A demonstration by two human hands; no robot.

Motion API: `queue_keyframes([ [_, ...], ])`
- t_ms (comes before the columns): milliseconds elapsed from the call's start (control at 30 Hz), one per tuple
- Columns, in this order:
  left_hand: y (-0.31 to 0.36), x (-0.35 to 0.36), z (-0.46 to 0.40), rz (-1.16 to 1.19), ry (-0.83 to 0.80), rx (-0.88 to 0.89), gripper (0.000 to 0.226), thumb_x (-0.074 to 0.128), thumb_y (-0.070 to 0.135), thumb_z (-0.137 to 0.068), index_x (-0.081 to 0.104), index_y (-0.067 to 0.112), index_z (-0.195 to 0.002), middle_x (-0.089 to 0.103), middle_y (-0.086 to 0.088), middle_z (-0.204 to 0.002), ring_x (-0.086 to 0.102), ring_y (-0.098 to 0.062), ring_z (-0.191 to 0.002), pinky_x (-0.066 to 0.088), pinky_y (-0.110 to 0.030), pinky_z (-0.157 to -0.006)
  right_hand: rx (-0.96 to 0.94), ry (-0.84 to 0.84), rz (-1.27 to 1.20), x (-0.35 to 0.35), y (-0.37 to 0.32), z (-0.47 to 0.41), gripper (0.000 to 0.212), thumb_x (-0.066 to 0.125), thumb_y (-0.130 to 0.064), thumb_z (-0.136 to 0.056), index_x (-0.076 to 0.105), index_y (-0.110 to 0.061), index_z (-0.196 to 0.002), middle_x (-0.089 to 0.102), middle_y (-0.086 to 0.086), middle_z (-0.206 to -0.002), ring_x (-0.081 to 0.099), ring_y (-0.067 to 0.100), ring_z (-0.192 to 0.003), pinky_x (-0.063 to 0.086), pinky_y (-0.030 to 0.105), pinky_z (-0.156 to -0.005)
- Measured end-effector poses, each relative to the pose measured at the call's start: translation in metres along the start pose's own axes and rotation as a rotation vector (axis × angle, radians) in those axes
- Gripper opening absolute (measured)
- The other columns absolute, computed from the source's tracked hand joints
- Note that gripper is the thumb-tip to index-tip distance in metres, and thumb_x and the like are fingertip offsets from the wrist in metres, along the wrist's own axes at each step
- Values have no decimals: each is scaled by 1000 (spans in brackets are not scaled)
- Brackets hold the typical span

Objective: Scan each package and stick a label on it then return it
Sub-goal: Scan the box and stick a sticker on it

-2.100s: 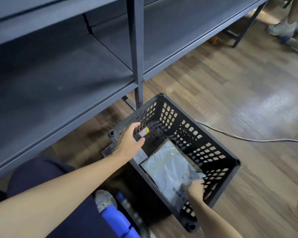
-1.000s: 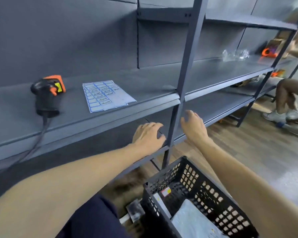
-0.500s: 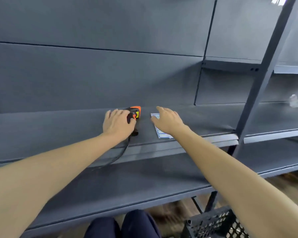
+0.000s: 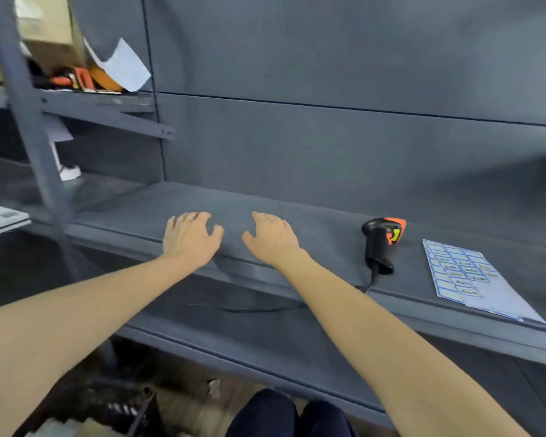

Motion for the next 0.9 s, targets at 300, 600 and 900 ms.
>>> queue_keyframes([
  [300, -137, -6, 62, 6, 127, -314, 39, 47, 30, -94, 57, 10, -125, 60, -11, -124, 52, -32, -113, 36, -39, -96, -295, -160, -180, 79, -120, -3, 45, 44, -24, -96, 44, -7, -138, 51, 14, -136, 44, 31, -126, 35, 37, -103],
  [600, -283, 61, 170, -51, -53, -591, 37, 47, 37, -92, 60, 16, -119, 63, -9, -118, 56, -30, -110, 42, -38, -90, -438, -492, -150, 223, -205, 38, 48, 44, -29, -95, 41, -13, -140, 51, 11, -137, 47, 32, -124, 43, 41, -97],
  [900, -354, 173, 254, 47, -266, -799, 48, 43, 44, -93, 51, 19, -134, 56, -4, -134, 53, -25, -119, 39, -37, -98, -450, -790, 36, 362, -226, 89, 41, 45, -28, -95, 45, -9, -132, 52, 15, -132, 48, 35, -122, 38, 43, -100],
])
Point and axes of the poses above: each hand's wrist, its own z-axis away from the middle knuckle, its own x-axis out of the palm, y = z × x, the point moved 3 cm from there along -z, towards the middle knuckle
